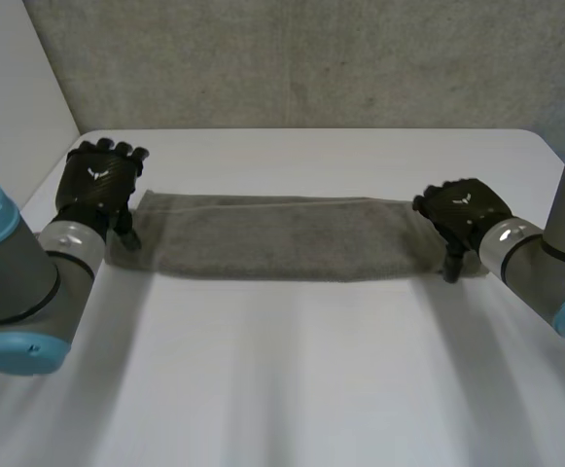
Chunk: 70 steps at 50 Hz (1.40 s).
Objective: Fold the towel.
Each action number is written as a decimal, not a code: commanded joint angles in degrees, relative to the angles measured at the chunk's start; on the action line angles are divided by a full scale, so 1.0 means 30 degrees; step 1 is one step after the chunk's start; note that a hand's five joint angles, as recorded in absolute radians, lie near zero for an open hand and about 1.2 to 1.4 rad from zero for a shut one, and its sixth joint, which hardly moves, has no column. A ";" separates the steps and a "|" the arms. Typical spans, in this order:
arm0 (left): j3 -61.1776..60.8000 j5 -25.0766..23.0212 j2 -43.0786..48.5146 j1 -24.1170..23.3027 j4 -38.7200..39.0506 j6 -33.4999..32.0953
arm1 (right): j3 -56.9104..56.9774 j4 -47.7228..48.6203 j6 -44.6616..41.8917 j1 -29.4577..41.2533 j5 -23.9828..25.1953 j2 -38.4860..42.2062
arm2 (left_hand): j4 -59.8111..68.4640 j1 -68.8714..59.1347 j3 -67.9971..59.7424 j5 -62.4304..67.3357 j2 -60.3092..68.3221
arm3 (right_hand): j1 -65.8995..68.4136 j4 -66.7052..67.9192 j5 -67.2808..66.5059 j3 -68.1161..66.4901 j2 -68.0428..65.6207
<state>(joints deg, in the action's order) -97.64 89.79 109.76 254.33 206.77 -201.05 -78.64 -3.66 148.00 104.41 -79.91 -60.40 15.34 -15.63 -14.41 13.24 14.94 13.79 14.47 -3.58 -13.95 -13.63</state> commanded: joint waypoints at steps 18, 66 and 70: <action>-0.1322 -0.0078 -0.0404 -0.0166 -0.0164 0.1567 | 0.0781 0.4500 -0.0232 -0.1609 -0.0431 0.4223 | -0.1093 0.1188 0.0780 -0.3726 -0.0959 | 1.8123 1.7897 -1.8191 -1.8068 -1.8175; -0.0355 0.0274 -0.0785 -0.1543 -0.0047 0.1479 | 0.1164 0.8751 -0.7292 0.9844 -0.1549 0.4251 | -0.1261 0.1356 0.0949 -0.3894 -0.1127 | 2.2071 2.1845 -2.2139 -2.2016 -2.2122; -0.0355 0.0274 -0.0639 -0.1631 0.0011 0.1450 | 0.1018 0.8634 -0.7409 0.9758 -0.1399 0.4341 | -0.1261 0.1356 0.0948 -0.3894 -0.1127 | 0.3863 0.3637 -0.3930 -0.3808 -0.3914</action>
<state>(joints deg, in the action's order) -98.64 90.63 107.17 249.76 206.59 -196.51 -74.58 22.89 126.20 133.34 -86.08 -48.79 15.35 -15.63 -14.41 13.24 14.95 70.04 71.17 -60.68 -71.10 -69.60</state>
